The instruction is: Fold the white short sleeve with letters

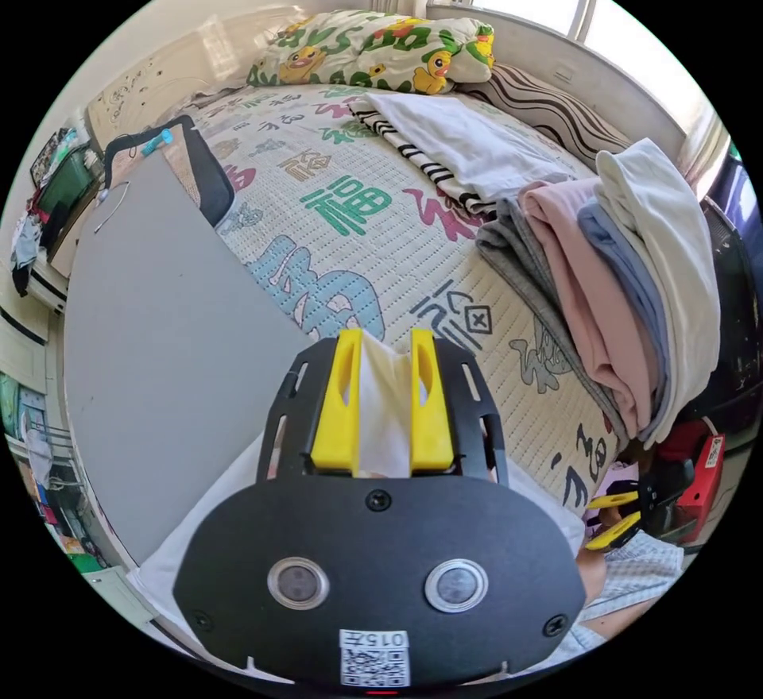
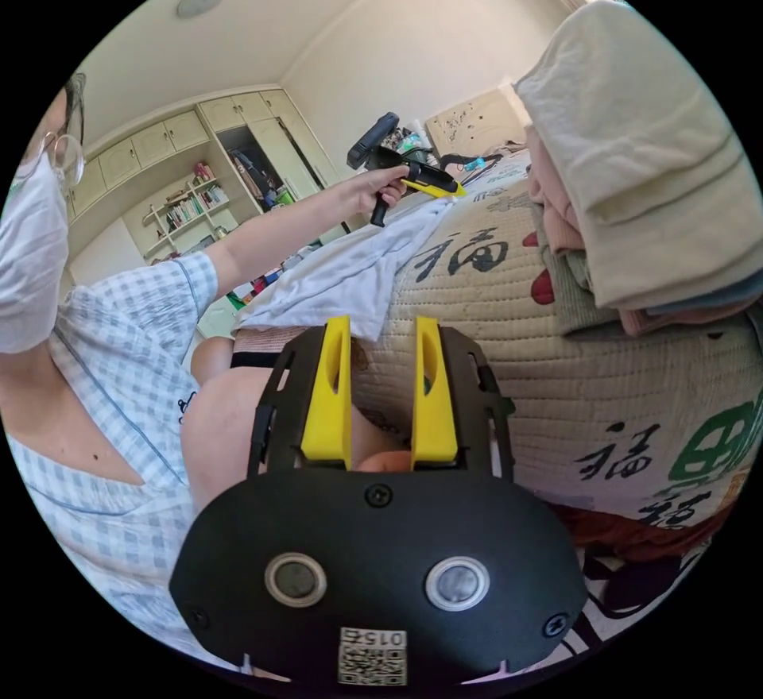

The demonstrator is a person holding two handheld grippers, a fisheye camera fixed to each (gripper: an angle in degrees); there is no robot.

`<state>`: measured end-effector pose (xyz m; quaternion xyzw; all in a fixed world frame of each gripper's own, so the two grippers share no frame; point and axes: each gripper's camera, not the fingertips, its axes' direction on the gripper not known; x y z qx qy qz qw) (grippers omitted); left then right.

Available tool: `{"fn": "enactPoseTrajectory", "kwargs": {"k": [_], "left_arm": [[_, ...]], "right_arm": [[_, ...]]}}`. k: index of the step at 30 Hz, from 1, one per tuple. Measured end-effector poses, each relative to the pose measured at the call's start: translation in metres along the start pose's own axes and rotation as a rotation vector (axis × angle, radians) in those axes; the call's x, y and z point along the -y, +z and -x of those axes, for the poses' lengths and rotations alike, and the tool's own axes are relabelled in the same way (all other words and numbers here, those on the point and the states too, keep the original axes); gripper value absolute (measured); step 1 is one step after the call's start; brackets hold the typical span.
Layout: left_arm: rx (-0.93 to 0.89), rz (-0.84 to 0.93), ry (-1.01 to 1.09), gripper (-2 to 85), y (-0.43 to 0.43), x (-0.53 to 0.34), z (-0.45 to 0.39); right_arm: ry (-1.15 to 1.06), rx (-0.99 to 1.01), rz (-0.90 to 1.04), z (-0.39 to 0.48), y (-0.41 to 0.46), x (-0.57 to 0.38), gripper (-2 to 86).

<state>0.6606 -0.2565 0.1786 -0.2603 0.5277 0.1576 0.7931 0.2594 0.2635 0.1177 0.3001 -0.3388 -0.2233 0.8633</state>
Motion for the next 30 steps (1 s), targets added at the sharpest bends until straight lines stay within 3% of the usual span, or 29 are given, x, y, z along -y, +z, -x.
{"fn": "enactPoseTrajectory", "kwargs": {"k": [9,17,22,26,30], "left_arm": [[0.134,0.079,0.036,8.1,0.030,-0.006,-0.020],[0.221,0.017,0.118,0.9,0.038,-0.034,-0.051],[0.101,-0.123,0.078,0.3,0.012,-0.053,-0.050],[-0.072,-0.264,0.088,0.2,-0.021,-0.073,-0.056],[-0.251,-0.423,0.084,0.1,-0.067,-0.119,-0.037]], "right_arm": [[-0.017,0.067,-0.014,-0.003,0.001,0.007,6.3],[-0.062,0.071,-0.032,0.011,-0.009,0.003,-0.1],[-0.019,0.046,-0.135,0.011,-0.052,-0.002,-0.5],[-0.065,-0.115,-0.257,0.038,-0.106,0.006,-0.5],[-0.159,-0.108,-0.364,0.082,-0.144,0.019,-0.4]]}}
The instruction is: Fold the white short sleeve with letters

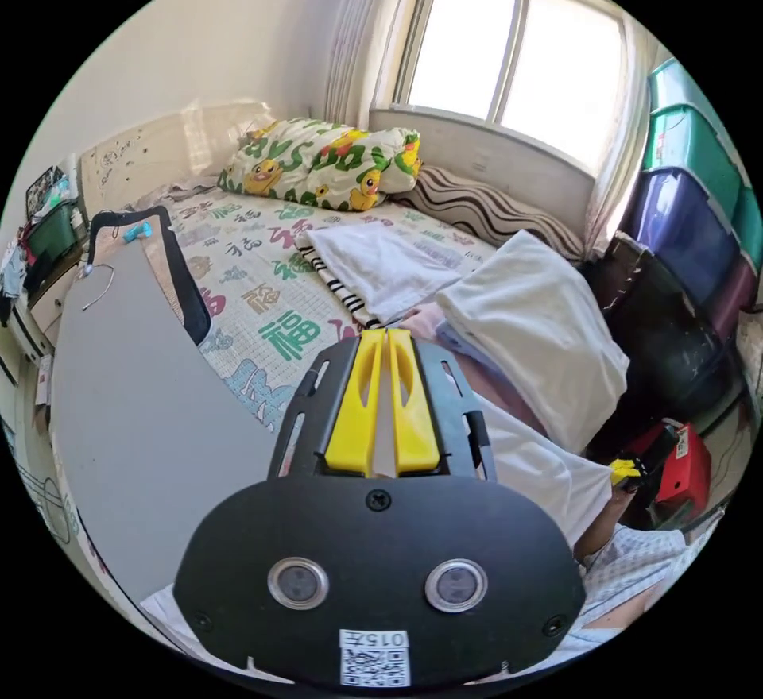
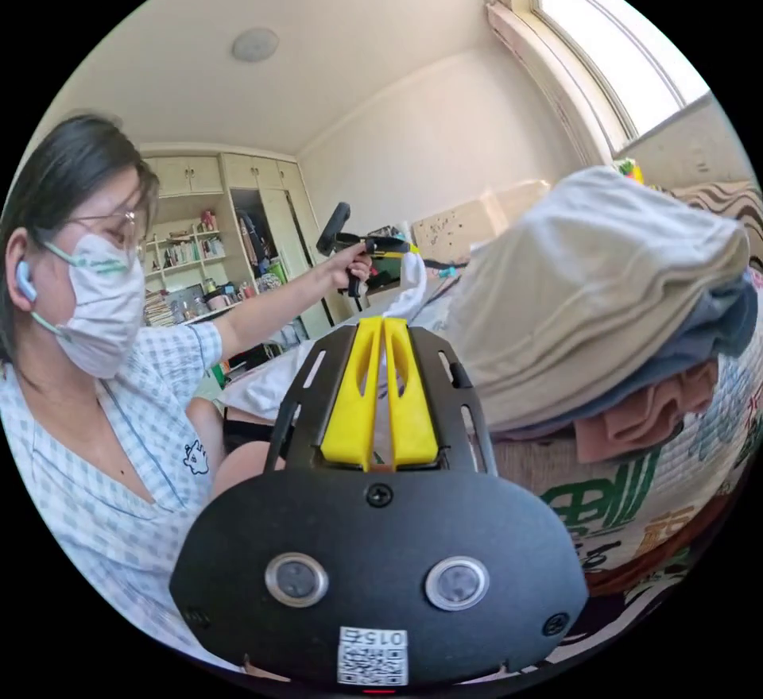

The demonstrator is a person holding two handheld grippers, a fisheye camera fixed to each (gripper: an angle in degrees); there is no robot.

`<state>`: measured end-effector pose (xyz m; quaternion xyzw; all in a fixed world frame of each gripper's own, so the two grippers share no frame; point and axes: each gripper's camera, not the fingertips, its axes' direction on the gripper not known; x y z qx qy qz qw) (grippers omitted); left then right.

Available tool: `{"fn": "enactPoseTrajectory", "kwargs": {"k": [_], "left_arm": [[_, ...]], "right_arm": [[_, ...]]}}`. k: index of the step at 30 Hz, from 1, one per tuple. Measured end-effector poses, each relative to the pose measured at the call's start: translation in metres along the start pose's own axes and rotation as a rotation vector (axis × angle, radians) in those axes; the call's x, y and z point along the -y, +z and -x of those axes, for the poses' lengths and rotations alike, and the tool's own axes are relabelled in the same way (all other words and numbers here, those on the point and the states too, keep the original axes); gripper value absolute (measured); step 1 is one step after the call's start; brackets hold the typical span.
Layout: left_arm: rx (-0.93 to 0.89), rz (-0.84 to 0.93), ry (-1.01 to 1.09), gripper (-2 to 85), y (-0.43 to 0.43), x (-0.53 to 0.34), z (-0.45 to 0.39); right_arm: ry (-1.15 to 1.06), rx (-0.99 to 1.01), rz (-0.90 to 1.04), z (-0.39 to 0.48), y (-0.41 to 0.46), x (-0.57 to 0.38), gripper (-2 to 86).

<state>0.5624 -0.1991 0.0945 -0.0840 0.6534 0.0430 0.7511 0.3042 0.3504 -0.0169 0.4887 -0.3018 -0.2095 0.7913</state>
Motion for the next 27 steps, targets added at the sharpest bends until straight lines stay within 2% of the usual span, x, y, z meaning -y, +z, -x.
{"fn": "enactPoseTrajectory", "kwargs": {"k": [3,6,8,10,14,17,23,25,27], "left_arm": [[-0.055,-0.077,-0.013,0.0,-0.053,-0.035,0.017],[-0.041,-0.142,-0.043,0.1,-0.111,-0.086,0.050],[-0.034,-0.171,-0.088,0.1,-0.144,-0.124,0.080],[-0.019,-0.189,-0.156,0.1,-0.171,-0.169,0.116],[0.107,-0.051,-0.278,0.1,-0.191,-0.271,0.191],[0.135,0.009,-0.338,0.0,-0.186,-0.323,0.220],[0.119,-0.037,-0.288,-0.1,-0.200,-0.347,0.214],[0.169,-0.022,-0.280,-0.1,-0.198,-0.351,0.210],[0.280,0.065,-0.280,-0.2,-0.183,-0.358,0.208]], "right_arm": [[-0.165,0.127,0.022,0.057,0.012,0.031,-0.4],[-0.293,0.352,0.106,0.118,0.062,0.055,-0.4],[-0.362,0.564,0.287,0.167,0.130,0.065,-0.4],[-0.401,0.676,0.444,0.205,0.189,0.062,-0.4],[-0.399,0.842,0.761,0.275,0.309,0.036,-0.5],[-0.347,0.896,0.885,0.302,0.359,0.020,-0.5],[-0.349,0.930,0.828,0.340,0.386,0.027,-0.4],[-0.373,0.887,0.844,0.354,0.399,0.023,-0.4],[-0.378,0.824,0.920,0.366,0.420,0.012,-0.4]]}}
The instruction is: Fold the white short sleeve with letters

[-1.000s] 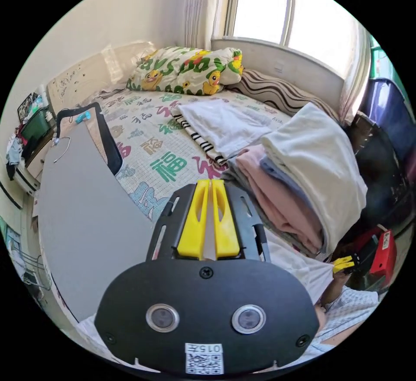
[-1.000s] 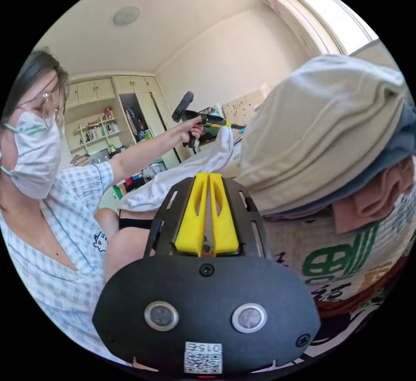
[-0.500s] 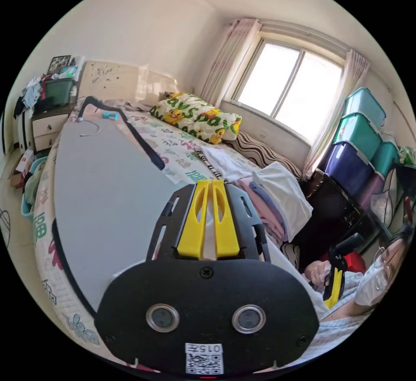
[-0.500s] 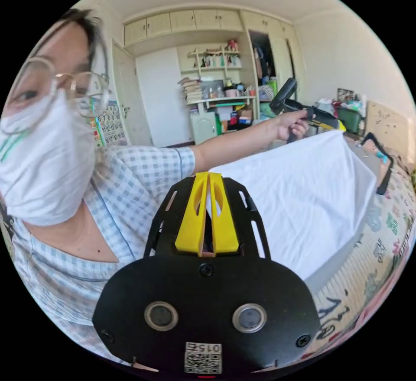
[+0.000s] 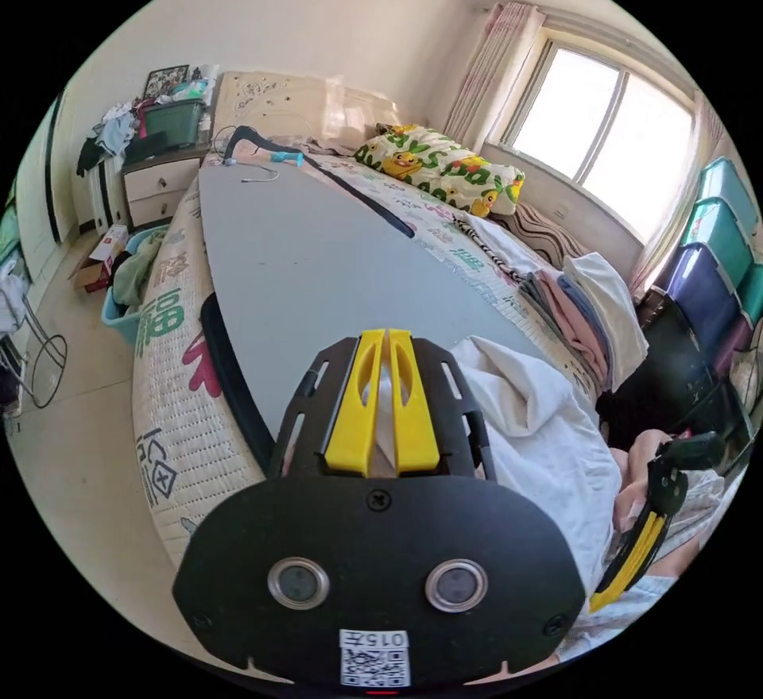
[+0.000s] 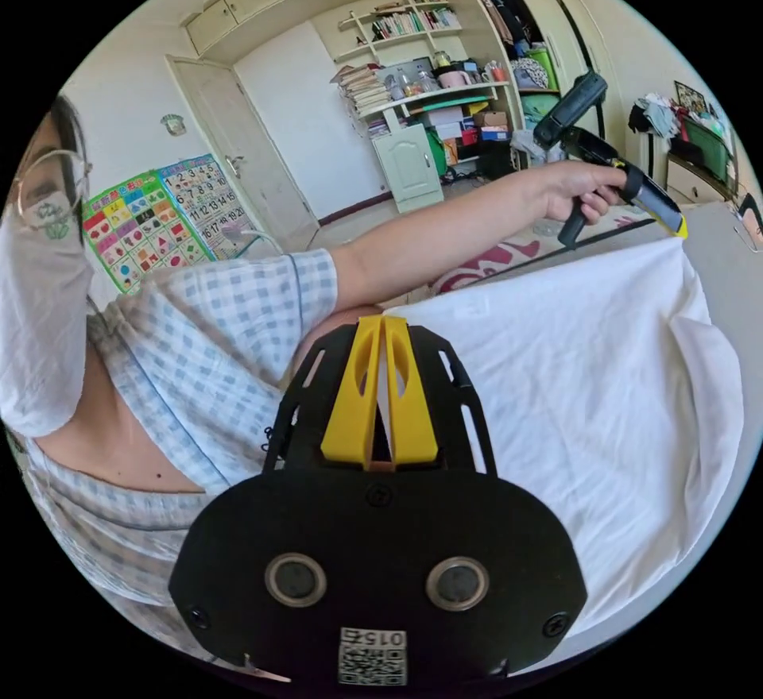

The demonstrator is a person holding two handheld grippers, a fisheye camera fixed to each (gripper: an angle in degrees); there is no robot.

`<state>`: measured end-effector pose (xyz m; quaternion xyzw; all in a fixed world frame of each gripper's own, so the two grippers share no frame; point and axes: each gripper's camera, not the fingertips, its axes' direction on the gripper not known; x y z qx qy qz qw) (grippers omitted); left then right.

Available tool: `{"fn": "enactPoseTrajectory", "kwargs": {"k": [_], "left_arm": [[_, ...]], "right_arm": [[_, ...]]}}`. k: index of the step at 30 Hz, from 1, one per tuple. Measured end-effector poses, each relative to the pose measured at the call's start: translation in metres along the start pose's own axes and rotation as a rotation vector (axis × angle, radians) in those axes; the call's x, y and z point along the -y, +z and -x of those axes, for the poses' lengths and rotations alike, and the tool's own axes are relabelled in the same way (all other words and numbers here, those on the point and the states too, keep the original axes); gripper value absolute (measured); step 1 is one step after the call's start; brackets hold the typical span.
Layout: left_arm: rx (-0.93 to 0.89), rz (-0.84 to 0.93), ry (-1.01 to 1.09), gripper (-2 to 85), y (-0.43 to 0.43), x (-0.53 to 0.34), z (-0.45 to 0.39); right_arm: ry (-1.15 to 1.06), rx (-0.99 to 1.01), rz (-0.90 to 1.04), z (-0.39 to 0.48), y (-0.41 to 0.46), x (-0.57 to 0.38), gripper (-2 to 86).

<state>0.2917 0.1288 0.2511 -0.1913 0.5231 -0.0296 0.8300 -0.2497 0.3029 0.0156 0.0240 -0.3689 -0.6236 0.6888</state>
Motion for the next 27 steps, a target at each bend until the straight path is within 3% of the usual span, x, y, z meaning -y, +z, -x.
{"fn": "enactPoseTrajectory", "kwargs": {"k": [3,7,12,16,19,22,27], "left_arm": [[0.186,0.011,-0.051,-0.3,0.002,-0.007,-0.001],[0.142,0.035,-0.028,0.3,-0.003,-0.013,-0.011],[0.151,0.059,0.072,4.1,-0.021,-0.023,-0.044],[0.099,0.037,0.123,5.3,-0.032,-0.036,-0.062],[0.054,0.071,0.158,5.7,-0.030,-0.041,-0.071],[0.052,0.102,0.167,5.9,-0.027,-0.039,-0.078],[-0.001,0.106,0.195,6.0,-0.023,-0.029,-0.093]], "right_arm": [[0.086,0.043,0.071,-0.016,0.029,0.018,-0.3],[0.164,0.078,0.108,-0.027,0.042,0.047,0.4],[0.100,0.083,0.151,-0.010,0.042,0.065,5.9],[-0.184,0.140,0.109,0.024,-0.021,0.067,11.3],[-0.275,0.038,0.011,0.018,-0.099,0.069,11.2],[-0.239,-0.116,-0.074,-0.023,-0.161,0.071,8.8],[-0.153,-0.218,0.081,-0.116,-0.174,0.091,10.1]]}}
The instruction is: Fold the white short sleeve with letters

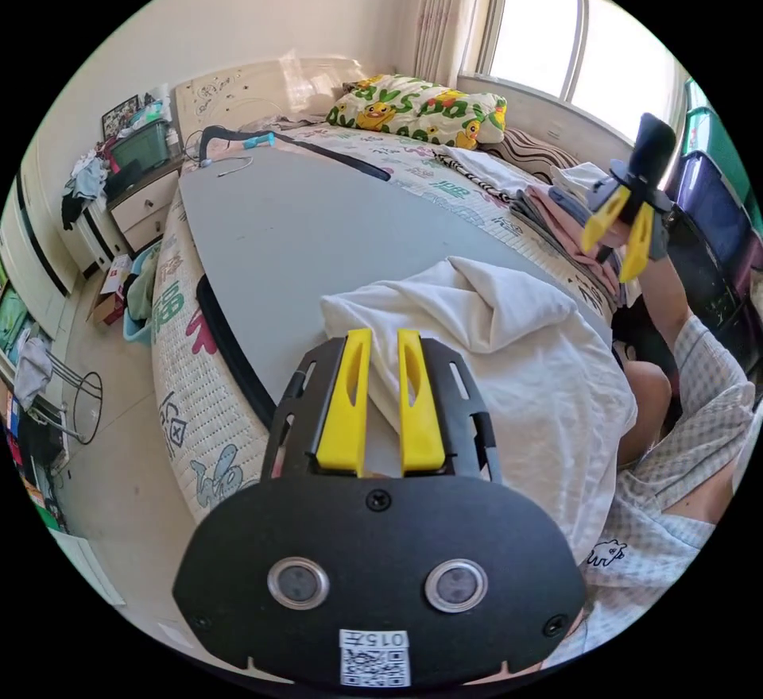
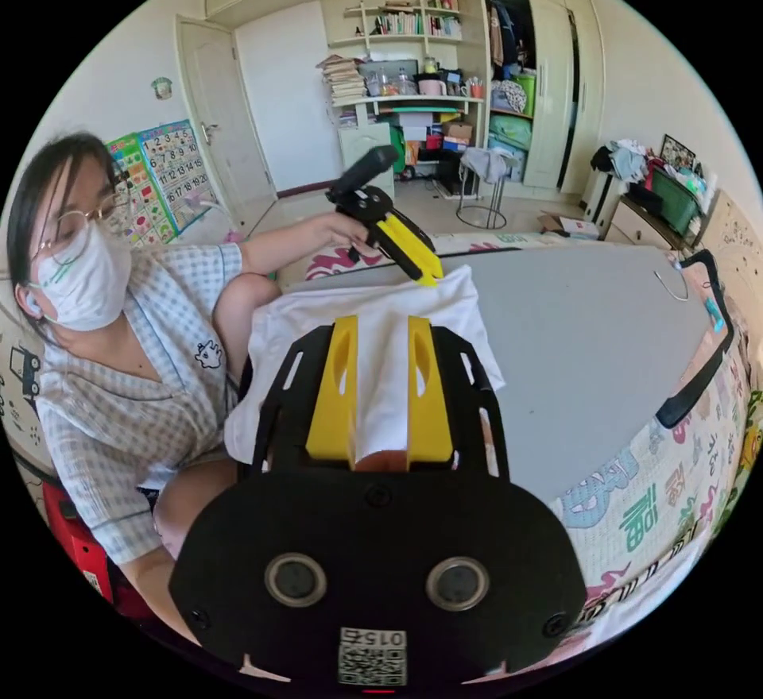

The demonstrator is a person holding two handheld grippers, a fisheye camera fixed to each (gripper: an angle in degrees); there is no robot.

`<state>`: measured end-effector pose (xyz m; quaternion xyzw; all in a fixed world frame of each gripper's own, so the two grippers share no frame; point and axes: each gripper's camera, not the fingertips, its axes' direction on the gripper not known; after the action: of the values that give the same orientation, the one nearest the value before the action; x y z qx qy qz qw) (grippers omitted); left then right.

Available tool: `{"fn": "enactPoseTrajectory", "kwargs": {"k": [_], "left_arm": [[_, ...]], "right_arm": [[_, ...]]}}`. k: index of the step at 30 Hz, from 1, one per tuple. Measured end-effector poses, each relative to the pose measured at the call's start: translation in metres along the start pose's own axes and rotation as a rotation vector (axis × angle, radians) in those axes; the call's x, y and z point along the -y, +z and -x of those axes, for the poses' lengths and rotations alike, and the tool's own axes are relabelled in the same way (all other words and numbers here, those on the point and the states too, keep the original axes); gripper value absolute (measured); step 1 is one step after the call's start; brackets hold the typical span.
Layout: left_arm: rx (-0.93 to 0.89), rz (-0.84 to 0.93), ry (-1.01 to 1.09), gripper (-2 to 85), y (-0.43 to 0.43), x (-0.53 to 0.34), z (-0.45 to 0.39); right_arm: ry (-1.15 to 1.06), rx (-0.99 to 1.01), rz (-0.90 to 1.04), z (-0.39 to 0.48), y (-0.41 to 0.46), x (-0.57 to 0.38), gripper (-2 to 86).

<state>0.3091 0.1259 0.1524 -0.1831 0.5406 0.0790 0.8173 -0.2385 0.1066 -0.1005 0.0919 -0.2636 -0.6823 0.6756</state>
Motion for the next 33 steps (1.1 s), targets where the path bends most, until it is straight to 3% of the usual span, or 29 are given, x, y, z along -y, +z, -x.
{"fn": "enactPoseTrajectory", "kwargs": {"k": [6,9,12,17,22,28,30,33], "left_arm": [[0.027,0.074,0.054,5.9,0.018,0.019,-0.011],[0.032,0.110,0.066,6.0,0.029,0.023,-0.009],[-0.010,0.094,0.040,6.0,0.030,0.022,0.002],[-0.036,0.083,0.026,5.8,0.030,0.018,0.016],[-0.033,0.094,0.027,5.5,0.032,0.023,0.025],[-0.072,-0.025,-0.122,6.6,0.002,0.020,0.068],[0.004,-0.082,-0.191,8.0,-0.003,0.017,0.088],[-0.058,-0.058,-0.214,11.1,0.011,0.021,0.106]], "right_arm": [[-0.028,0.121,0.140,-0.073,0.050,0.035,15.7],[-0.010,0.275,0.189,-0.101,0.067,0.051,11.4],[0.006,0.488,0.294,-0.120,0.070,0.054,1.2],[0.185,0.308,0.244,-0.151,0.011,0.019,-0.7],[0.344,0.208,0.286,-0.159,0.009,-0.010,0.0],[0.493,0.065,0.049,-0.133,-0.029,-0.027,5.7],[0.545,0.087,-0.027,-0.125,-0.033,-0.037,7.9],[0.596,0.200,-0.018,-0.107,-0.014,-0.044,12.5]]}}
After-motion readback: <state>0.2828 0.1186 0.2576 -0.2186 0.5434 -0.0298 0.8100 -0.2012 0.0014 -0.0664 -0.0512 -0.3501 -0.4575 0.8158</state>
